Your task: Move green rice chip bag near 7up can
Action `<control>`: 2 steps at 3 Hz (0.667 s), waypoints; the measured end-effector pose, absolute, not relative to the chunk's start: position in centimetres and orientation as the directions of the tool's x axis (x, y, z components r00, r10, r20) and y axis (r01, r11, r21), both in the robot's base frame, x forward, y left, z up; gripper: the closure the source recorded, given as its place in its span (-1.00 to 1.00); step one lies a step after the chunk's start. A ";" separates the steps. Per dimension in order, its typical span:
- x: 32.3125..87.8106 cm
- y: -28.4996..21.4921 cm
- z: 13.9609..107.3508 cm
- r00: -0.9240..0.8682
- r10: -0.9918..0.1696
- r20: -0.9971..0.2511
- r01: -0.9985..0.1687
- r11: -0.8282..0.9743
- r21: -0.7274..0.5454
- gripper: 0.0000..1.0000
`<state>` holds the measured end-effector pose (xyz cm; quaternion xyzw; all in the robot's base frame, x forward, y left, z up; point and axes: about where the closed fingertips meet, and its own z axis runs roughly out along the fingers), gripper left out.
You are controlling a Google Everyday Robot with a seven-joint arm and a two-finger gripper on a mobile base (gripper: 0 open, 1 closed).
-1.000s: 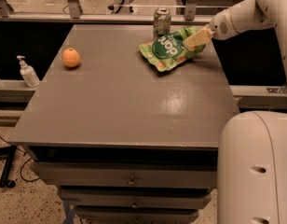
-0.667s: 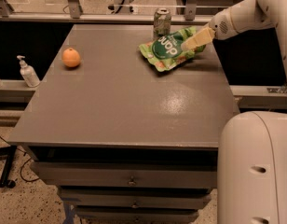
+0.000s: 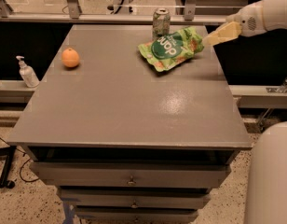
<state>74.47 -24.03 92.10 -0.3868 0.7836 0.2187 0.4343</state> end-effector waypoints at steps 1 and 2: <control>69.5 -28.4 94.3 -0.239 -0.380 -0.894 -0.802 0.596 -0.040 -1.00; 63.5 -30.5 95.1 -0.144 -0.361 -0.921 -0.836 0.543 -0.082 -1.00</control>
Offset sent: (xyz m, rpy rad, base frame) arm -0.2075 -0.0892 0.0325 0.1279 -0.2722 0.1715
